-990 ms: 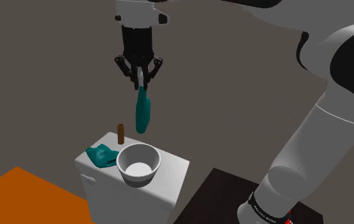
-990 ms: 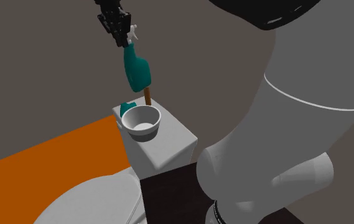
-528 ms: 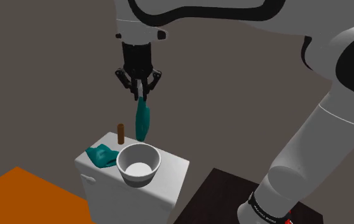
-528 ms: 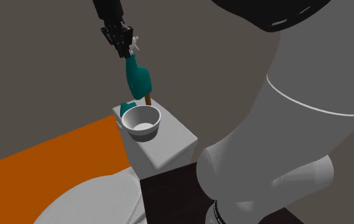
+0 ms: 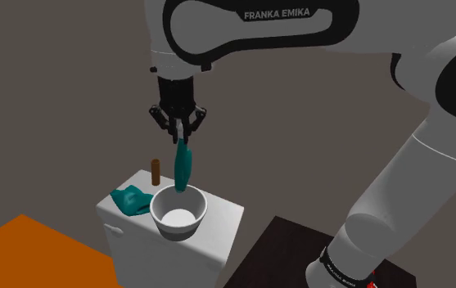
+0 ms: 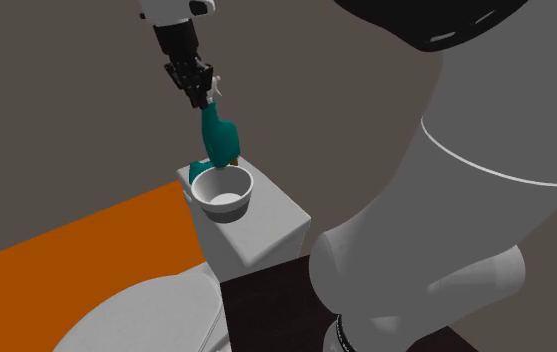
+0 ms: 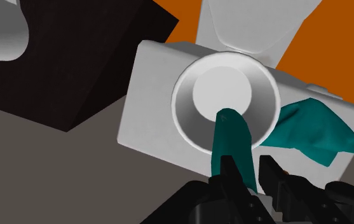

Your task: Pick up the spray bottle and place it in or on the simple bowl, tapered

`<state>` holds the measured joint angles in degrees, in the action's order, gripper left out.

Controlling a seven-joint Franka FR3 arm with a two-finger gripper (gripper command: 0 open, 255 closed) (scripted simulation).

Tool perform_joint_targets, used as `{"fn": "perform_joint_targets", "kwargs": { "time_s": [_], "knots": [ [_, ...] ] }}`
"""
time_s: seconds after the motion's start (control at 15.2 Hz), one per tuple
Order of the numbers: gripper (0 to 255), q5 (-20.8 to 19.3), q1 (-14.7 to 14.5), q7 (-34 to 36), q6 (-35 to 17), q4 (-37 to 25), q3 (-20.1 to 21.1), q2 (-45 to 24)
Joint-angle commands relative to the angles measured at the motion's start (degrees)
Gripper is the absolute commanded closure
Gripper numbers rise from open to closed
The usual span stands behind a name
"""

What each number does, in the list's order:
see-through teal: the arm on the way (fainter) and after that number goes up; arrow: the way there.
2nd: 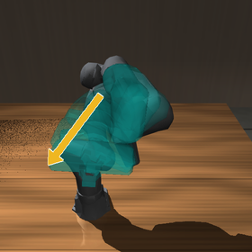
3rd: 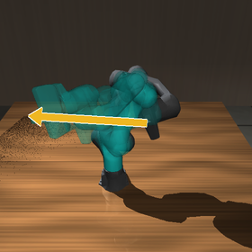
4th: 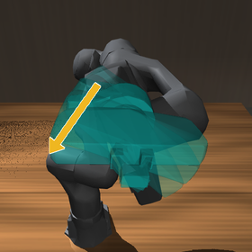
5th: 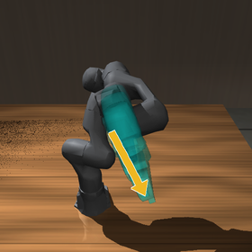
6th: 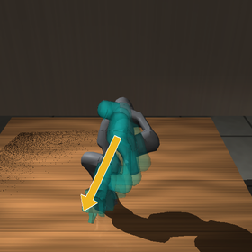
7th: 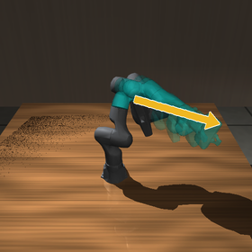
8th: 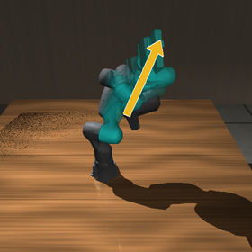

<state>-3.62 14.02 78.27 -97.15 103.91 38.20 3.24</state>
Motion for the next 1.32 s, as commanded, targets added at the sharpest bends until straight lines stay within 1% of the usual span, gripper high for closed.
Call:
{"fn": "perform_joint_targets", "kwargs": {
  "time_s": [0.0, 0.59, 1.06, 1.12, 1.25],
  "knots": [
    [255, -0.02, 0.00, 0.09, -1.56, 1.52, -0.01, 0.00],
    [255, -0.59, -0.10, 1.01, -8.37, 7.75, 0.19, -0.79],
    [255, -0.59, -0.10, 1.01, -8.37, 7.75, 0.19, -0.79],
    [0, -0.59, -0.10, 1.01, -8.37, 7.75, 0.19, -0.79],
    [0, -0.59, -0.10, 1.01, -8.37, 7.75, 0.19, -0.79]
  ]
}}
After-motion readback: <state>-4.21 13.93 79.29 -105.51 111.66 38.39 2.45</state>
